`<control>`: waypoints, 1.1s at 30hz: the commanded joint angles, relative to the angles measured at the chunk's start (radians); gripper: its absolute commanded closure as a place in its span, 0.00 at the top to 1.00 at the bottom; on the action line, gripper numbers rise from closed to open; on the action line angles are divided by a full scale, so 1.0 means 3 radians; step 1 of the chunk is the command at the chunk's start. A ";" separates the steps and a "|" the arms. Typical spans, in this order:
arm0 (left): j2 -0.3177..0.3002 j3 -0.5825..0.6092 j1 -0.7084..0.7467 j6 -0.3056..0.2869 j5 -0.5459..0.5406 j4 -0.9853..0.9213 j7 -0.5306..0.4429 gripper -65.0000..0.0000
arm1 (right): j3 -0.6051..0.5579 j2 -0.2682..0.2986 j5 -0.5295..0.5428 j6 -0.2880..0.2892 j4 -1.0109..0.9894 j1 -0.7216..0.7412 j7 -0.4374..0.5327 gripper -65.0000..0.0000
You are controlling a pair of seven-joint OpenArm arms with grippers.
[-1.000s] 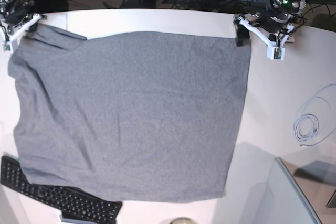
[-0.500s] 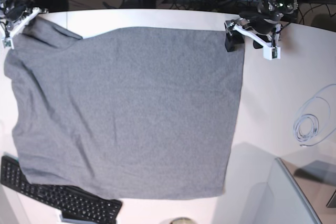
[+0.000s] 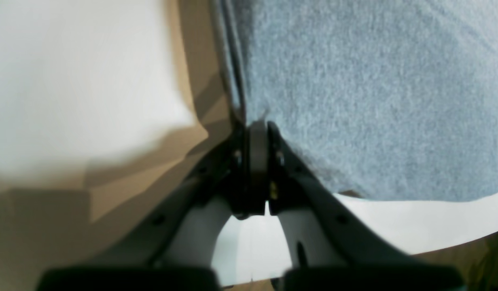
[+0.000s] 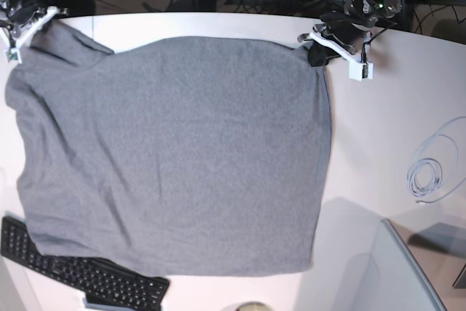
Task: Layout the t-shirt on the table in an organized manner, then fold the t-shirt properly
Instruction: 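Regrasp the shirt corners and pull them apart to tension the edge, then drag both held corners toward the table center to straighten the shirt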
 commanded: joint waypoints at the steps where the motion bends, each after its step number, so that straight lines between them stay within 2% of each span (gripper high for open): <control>1: -0.0011 -0.0006 0.0042 0.0053 0.0098 0.0055 0.0110 0.00 | 0.0009 -0.0007 0.0031 0.0002 0.0120 -0.0004 0.0013 0.01; 7: -0.0011 -0.0006 0.0042 0.0053 0.0119 0.0162 0.0110 0.00 | 0.0009 -0.0191 0.0031 0.0002 0.0273 0.0052 -0.0380 0.01; 10: -0.0011 -0.0006 0.0042 0.0053 0.0124 0.0178 0.0110 0.00 | 0.0009 -0.0227 0.0031 0.0002 0.0319 0.0062 -0.0493 0.01; 14: -0.0062 -0.0011 0.0032 0.0053 0.0119 0.0178 0.0110 0.00 | 0.0009 -0.0284 0.0031 0.0002 0.0478 0.0067 -0.0830 0.02; 16: -0.0103 -0.0011 0.0022 0.0058 0.0103 0.0178 0.0110 0.00 | -0.0042 -0.0289 0.0031 0.0002 0.0606 0.0067 -0.0994 0.11; 18: -0.0108 -0.0016 0.0012 0.0058 0.0108 0.0178 0.0110 0.00 | -0.0190 -0.0273 0.0052 0.0002 0.0739 0.0042 -0.1071 0.28; 20: -0.0129 -0.0098 0.0006 0.0058 0.0119 0.0178 0.0110 0.00 | -0.0282 -0.0268 0.0210 0.0002 0.0892 -0.0071 -0.1050 0.45; 21: -0.0134 -0.0139 0.0001 0.0058 0.0108 0.0178 0.0110 0.00 | -0.0282 -0.0268 0.0323 0.0002 0.0994 -0.0112 -0.1030 0.50; 23: -0.0139 -0.0210 -0.0040 0.0058 0.0124 0.0178 0.0110 0.00 | -0.0272 -0.0268 0.0486 0.0002 0.1204 -0.0189 -0.0861 0.49; 27: -0.0190 -0.0338 -0.0055 0.0058 0.0103 0.0178 0.0110 0.00 | -0.0078 -0.0263 0.0486 0.0002 0.1224 -0.0081 -0.0554 0.48; 30: -0.0231 -0.0328 -0.0040 0.0058 0.0103 0.0178 0.0110 0.00 | 0.0163 -0.0145 0.0486 0.0002 0.0933 0.0123 -0.0544 0.48; 33: -0.0226 -0.0318 -0.0029 0.0058 0.0103 0.0178 0.0110 0.00 | 0.0321 -0.0012 0.0491 0.0002 0.0514 0.0302 -0.0677 0.48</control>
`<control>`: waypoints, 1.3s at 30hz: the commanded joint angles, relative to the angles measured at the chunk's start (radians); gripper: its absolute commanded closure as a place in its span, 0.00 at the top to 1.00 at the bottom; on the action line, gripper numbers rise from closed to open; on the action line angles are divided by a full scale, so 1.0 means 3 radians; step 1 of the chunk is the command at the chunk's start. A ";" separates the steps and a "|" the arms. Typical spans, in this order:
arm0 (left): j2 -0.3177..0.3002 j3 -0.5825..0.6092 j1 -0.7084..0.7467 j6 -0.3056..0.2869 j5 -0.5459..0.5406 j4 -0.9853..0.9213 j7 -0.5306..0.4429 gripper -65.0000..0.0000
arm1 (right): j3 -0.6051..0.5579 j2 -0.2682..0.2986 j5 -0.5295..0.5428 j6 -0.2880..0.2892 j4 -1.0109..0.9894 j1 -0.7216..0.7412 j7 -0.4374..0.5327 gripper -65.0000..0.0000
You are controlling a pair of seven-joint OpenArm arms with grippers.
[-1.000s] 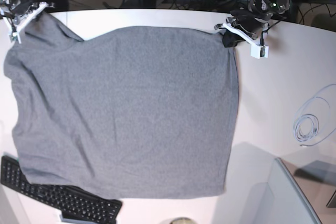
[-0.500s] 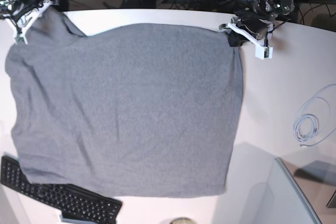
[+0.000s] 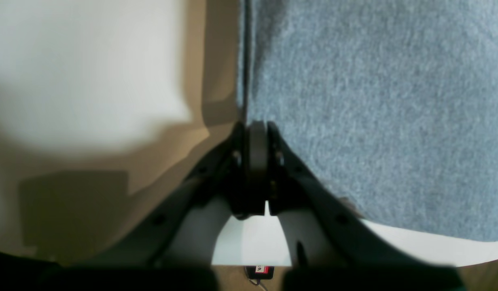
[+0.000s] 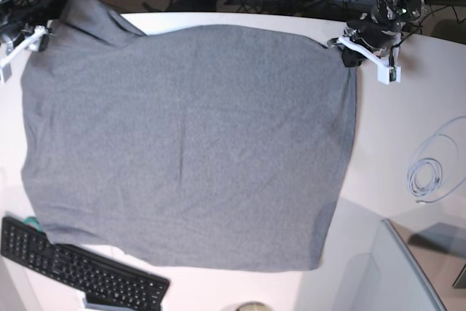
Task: Layout the t-shirt on the table in an organized manner, then fold the t-shirt properly
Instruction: 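Drag both held corners toward the table center to straighten the shirt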
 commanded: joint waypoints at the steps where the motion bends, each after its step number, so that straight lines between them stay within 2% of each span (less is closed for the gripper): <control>1: -0.0021 -0.0009 0.0013 -0.0011 -0.0043 0.0050 -0.0054 0.00 | 0.0056 0.0050 0.0044 0.0002 -0.0073 0.0042 0.0008 0.48; 6: -0.0006 -0.0009 0.0013 -0.0011 -0.0048 0.0050 -0.0054 0.00 | 0.0133 0.0070 0.0049 0.0002 -0.0452 0.0078 0.0121 0.48; 16: -0.0006 -0.0003 0.0013 -0.0011 -0.0043 0.0045 -0.0054 0.00 | 0.0122 0.0050 0.0054 0.0002 -0.0621 0.0078 0.0146 0.48; 20: -0.0006 -0.0003 0.0013 -0.0011 -0.0038 0.0045 -0.0054 0.00 | -0.0128 0.0045 0.0064 0.0002 -0.0626 0.0062 0.0146 0.48; 26: -0.0006 -0.0003 0.0013 -0.0011 -0.0043 0.0045 -0.0054 0.00 | -0.0149 -0.0022 0.0177 0.0002 -0.0600 0.0052 0.0146 0.47; 28: -0.0006 -0.0003 0.0013 -0.0011 -0.0038 0.0045 -0.0054 0.00 | -0.0138 -0.0022 0.0182 0.0002 -0.0595 0.0027 0.0141 0.40; 31: -0.0011 -0.0003 0.0018 -0.0011 -0.0038 0.0045 -0.0054 0.00 | -0.0149 -0.0027 0.0182 0.0002 -0.0493 -0.0009 0.0131 0.16; 33: -0.0011 -0.0003 0.0018 -0.0011 -0.0033 0.0050 -0.0054 0.00 | -0.0149 -0.0032 0.0182 0.0002 -0.0385 -0.0035 0.0018 0.04; 34: -0.0011 -0.0003 0.0018 -0.0011 -0.0028 0.0050 -0.0054 0.00 | -0.0149 -0.0037 0.0182 0.0002 -0.0309 -0.0035 -0.0048 0.01; 39: -0.0016 -0.0009 0.0018 -0.0011 -0.0022 0.0107 0.0018 0.00 | -0.0149 -0.0047 0.0182 0.0002 0.0034 -0.0035 -0.0365 0.01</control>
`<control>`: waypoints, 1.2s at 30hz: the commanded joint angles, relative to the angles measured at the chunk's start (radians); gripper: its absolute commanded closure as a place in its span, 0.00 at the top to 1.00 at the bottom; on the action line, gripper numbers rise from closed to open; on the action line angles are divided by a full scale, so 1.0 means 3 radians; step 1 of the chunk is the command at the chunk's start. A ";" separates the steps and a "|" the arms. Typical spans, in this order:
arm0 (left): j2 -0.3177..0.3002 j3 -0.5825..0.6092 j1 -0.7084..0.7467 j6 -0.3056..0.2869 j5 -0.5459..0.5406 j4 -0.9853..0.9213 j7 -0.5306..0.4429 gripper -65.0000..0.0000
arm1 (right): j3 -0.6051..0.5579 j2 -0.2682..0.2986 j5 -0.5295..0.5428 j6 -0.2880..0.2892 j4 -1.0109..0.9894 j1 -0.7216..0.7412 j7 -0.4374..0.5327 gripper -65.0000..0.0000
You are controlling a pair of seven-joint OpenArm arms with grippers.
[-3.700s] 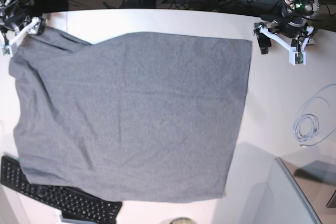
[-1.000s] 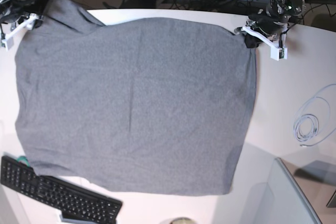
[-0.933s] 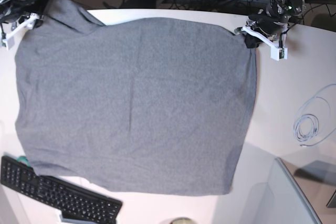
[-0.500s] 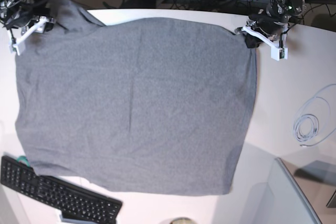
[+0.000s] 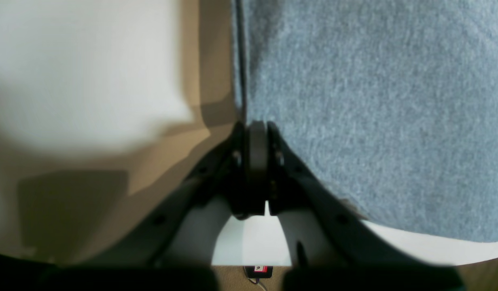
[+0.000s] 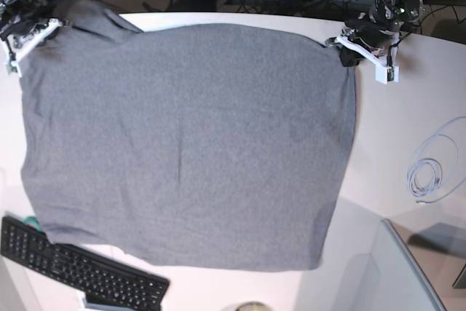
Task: Layout the t-shirt on the table in an organized manner, then fold the t-shirt properly
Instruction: 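Drag both held corners toward the table center to straighten the shirt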
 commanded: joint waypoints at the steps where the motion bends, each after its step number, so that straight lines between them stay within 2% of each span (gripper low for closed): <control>1: -0.0029 -0.0012 0.0027 -0.0005 -0.0038 0.0144 0.0007 0.00 | 0.0009 0.0038 0.0005 0.0016 0.0105 0.0000 -0.0060 0.01; 6: -0.0019 -0.0012 0.0170 -0.0005 -0.0058 0.0609 0.0114 0.00 | 0.0004 0.0038 0.0005 0.0016 0.0244 0.0015 -0.0234 0.01; 9: -0.0014 -0.0012 0.0175 -0.0005 -0.0063 0.0809 0.0288 0.00 | -0.0001 0.0038 0.0000 0.0016 0.0238 0.0107 -0.0245 0.01; 12: -0.0014 -0.0012 0.0001 -0.0005 -0.0063 0.0870 0.0493 0.00 | -0.0006 0.0064 -0.0015 0.0016 0.0228 0.0209 -0.0255 0.01; 16: -0.0014 -0.0033 -0.0178 -0.0005 -0.0063 0.0880 0.0646 0.00 | -0.0006 0.0161 -0.0020 0.0016 0.0213 0.0358 -0.0464 0.01; 23: 0.0068 -0.0012 -0.0388 0.0006 -0.0058 0.0834 0.0646 0.00 | -0.0006 0.0232 -0.0036 0.0016 0.0213 0.0583 -0.0541 0.01; 25: 0.0119 -0.0033 -0.0469 0.0006 -0.0053 0.0758 0.0646 0.00 | -0.0017 0.0248 -0.0133 0.0016 0.0198 0.0680 -0.0546 0.01; 30: 0.0130 -0.0048 -0.0567 0.0006 -0.0063 0.0589 0.0646 0.00 | -0.0262 0.0355 -0.0179 0.0016 -0.0114 0.0854 -0.0516 0.01; 36: 0.0171 -0.0161 -0.0648 0.0011 -0.0063 0.0538 0.0626 0.00 | -0.0283 0.0442 -0.0179 0.0016 -0.0370 0.1058 -0.0408 0.01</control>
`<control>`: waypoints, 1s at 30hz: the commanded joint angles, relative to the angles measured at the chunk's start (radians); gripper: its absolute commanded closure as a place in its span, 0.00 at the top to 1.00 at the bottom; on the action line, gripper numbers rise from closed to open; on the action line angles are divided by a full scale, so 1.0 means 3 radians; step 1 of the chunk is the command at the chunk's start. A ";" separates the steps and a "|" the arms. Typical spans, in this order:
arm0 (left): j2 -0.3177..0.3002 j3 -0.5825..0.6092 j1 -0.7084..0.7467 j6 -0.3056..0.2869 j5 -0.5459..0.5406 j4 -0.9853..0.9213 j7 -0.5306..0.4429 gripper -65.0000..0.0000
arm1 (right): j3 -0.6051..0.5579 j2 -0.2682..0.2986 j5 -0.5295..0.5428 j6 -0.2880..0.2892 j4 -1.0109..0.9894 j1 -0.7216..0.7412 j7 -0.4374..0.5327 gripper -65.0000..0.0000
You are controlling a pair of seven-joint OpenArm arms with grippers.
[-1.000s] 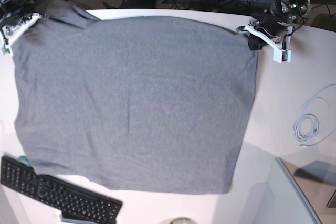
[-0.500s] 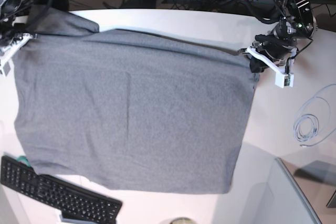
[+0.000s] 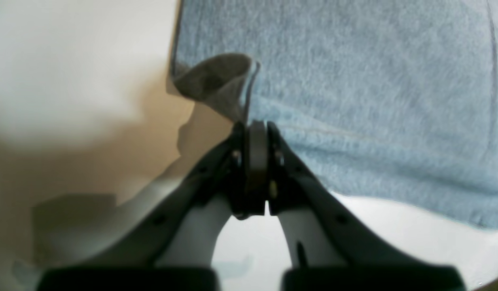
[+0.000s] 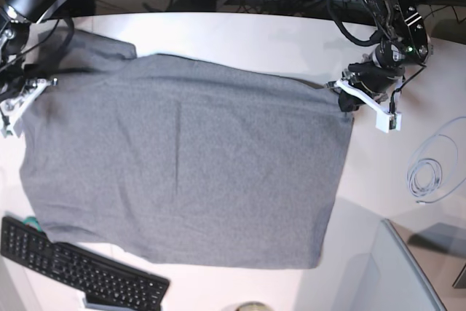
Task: Layout the t-shirt on the table in an organized manner, then fold the t-shirt properly
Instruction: 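Drag both held corners toward the table center to straighten the shirt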
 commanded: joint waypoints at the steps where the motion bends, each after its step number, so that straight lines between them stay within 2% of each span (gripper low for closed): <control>1: -0.0001 -0.0077 -0.0067 0.0004 -0.0047 0.0060 -0.0062 0.00 | 0.0007 0.0094 0.0021 0.0015 0.0019 0.0054 0.0059 0.01; 5: 0.0035 -0.0123 -0.0180 0.0004 -0.0016 0.0039 -0.0062 0.00 | 0.0002 0.0170 0.0021 0.0015 -0.0211 0.0212 0.0115 0.01; 14: 0.0040 -0.0087 -0.0318 0.0010 -0.0016 -0.0278 -0.0083 0.00 | -0.0003 0.0181 0.0016 0.0015 -0.0651 0.0535 0.0253 0.01; 16: 0.0035 -0.0092 -0.0344 0.0010 -0.0016 -0.0293 -0.0083 0.00 | -0.0008 0.0247 0.0016 0.0015 -0.0779 0.0601 0.0314 0.01; 21: 0.0035 -0.0092 -0.0405 0.0306 -0.0042 -0.0293 -0.0088 0.00 | -0.0243 0.0324 0.0016 0.0015 -0.1050 0.0693 0.0539 0.01; 30: 0.0035 -0.0092 -0.0579 0.0342 -0.0047 -0.0350 -0.0124 0.00 | -0.0259 0.0344 0.0016 -0.0095 -0.1224 0.0739 0.0821 0.00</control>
